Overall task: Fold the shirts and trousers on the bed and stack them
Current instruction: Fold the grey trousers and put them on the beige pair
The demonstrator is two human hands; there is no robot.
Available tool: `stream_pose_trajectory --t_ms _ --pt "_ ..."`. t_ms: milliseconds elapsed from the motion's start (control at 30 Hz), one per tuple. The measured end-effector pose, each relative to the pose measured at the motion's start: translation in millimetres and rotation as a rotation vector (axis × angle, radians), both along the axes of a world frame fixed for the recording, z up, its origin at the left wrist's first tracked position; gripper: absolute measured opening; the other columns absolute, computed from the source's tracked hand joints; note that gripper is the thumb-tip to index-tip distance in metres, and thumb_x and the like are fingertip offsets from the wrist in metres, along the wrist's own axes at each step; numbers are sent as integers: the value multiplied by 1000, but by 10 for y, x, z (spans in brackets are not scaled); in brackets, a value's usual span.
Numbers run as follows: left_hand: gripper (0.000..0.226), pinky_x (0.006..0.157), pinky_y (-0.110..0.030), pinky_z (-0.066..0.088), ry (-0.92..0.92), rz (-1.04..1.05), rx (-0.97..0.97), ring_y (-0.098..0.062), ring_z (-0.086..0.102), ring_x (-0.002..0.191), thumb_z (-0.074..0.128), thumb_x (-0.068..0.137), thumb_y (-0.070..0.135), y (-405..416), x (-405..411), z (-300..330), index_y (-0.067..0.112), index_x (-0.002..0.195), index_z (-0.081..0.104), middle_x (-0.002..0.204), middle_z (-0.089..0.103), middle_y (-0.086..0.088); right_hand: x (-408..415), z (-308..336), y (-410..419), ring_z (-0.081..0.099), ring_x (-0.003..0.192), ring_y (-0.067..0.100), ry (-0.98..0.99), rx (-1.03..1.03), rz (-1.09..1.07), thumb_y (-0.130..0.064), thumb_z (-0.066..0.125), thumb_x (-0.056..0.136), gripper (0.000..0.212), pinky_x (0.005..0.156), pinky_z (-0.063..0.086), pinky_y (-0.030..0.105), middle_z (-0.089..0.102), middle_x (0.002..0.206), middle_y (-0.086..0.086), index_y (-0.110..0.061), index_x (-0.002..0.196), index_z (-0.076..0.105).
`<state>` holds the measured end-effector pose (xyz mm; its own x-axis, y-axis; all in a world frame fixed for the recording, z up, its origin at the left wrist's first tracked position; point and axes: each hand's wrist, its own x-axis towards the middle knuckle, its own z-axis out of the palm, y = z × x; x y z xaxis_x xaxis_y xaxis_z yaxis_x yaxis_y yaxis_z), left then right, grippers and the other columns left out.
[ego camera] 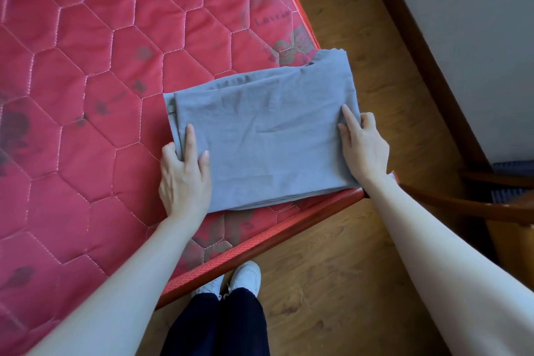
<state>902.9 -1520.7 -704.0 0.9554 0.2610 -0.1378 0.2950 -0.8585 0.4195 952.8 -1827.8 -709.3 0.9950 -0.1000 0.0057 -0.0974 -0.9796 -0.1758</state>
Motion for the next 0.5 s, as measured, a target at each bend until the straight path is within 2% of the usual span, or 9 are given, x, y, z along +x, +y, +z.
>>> stream_pose_trajectory --t_ms 67,100,133,200,300,400,500 --pt "61 102 -59 33 -37 -46 122 -45 31 134 52 96 22 -18 24 39 13 151 29 151 25 -27 -3 50 58 51 116 35 -73 -80 -1 -28 41 101 44 88 49 48 43 140 22 -10 141 44" --pt "62 109 -61 25 -66 -96 164 -44 21 142 53 94 20 -38 45 67 9 151 30 155 16 -27 -9 80 131 47 125 38 -138 -121 14 -26 44 100 44 96 44 49 40 145 24 -9 140 47" --pt "63 112 -61 19 -109 -166 188 -42 15 145 54 93 19 -79 76 91 7 150 30 157 13 -27 -13 105 238 45 128 40 -215 -143 57 -24 47 98 43 100 41 50 40 146 25 -8 138 50" --pt "61 114 -59 16 -212 -338 217 -38 17 147 53 92 18 -241 153 121 8 149 34 158 18 -22 -16 106 536 45 131 39 -287 -84 192 -18 52 94 43 105 39 51 45 144 23 -9 136 54" --pt "58 116 -56 15 -187 -523 217 -32 23 146 51 92 18 -544 224 76 14 149 37 158 26 -13 -55 43 1004 32 142 30 -33 64 324 -24 47 97 49 115 23 48 37 152 13 -18 146 42" --pt "56 118 -51 4 -22 -589 300 -24 14 149 31 100 37 -541 191 -135 21 154 25 162 15 -6 -124 -135 1005 9 150 19 182 -77 304 -46 24 101 55 119 4 44 12 162 1 -31 153 18" --pt "62 117 -51 6 -27 -577 334 -26 15 149 24 97 46 -242 123 -281 19 152 27 161 16 -8 -183 -201 563 4 150 21 205 -145 188 -56 17 98 61 120 1 45 6 163 0 -32 154 13"
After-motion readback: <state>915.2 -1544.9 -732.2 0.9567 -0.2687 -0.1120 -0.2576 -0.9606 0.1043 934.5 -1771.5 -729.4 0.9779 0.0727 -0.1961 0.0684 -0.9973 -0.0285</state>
